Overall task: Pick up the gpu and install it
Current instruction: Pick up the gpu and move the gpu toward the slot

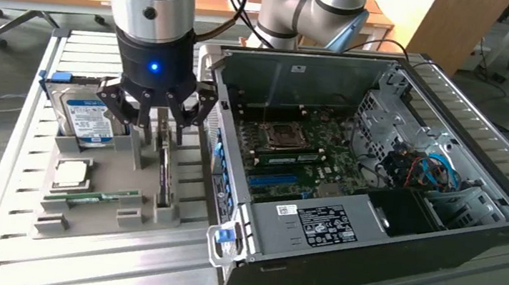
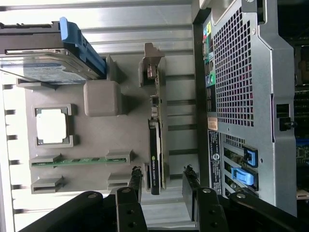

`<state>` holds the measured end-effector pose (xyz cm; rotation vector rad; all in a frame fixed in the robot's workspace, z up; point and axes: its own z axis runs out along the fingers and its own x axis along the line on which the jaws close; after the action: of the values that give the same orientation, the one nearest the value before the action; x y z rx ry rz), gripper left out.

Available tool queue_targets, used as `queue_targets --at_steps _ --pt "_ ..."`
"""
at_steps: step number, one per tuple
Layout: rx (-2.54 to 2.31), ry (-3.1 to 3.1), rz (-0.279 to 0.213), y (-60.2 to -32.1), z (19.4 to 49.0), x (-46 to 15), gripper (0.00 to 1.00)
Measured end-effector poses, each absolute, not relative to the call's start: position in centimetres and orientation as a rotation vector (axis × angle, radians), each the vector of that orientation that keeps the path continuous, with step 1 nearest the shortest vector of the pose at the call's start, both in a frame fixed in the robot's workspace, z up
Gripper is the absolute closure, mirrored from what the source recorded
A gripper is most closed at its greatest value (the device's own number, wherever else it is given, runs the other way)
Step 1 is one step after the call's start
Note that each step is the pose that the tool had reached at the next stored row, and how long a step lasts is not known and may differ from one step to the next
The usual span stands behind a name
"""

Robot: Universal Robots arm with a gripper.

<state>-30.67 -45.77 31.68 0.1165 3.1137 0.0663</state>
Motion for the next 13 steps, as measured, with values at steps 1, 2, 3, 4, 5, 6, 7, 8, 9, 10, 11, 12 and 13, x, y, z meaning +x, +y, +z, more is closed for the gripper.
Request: queue_targets --at_steps 1,2,3,4,5,6,7,8,9,10,11,12,13 --pt "0.117 3.114 0.066 -45.77 31.68 -30.67 0.53" --pt "0.117 3.114 0.067 -45.77 31.64 -30.66 0.53" --pt "0.117 3.113 0.067 -45.77 31.58 -30.66 0.53" --pt "0.117 3.114 0.067 -45.77 31.53 -30.67 0.53" --pt "0.117 3.114 0.066 -45.77 31.46 -30.67 0.53" --pt "0.117 3.114 0.066 -45.77 31.37 -30.67 0.53" --pt "0.117 3.114 0.066 -45.77 31.28 -30.67 0.53" --pt "0.117 3.114 0.066 -45.77 31.22 -30.67 0.53" --pt "0.116 3.114 0.066 -45.77 31.18 -30.66 0.53" --pt "0.117 3.114 0.066 -45.77 31.18 -30.67 0.53" --pt "0.117 3.114 0.066 -45.77 31.18 -30.67 0.53" --pt "0.117 3.114 0.066 -45.77 31.17 -30.67 0.53" --pt "0.117 3.114 0.066 -45.77 31.17 -30.67 0.53"
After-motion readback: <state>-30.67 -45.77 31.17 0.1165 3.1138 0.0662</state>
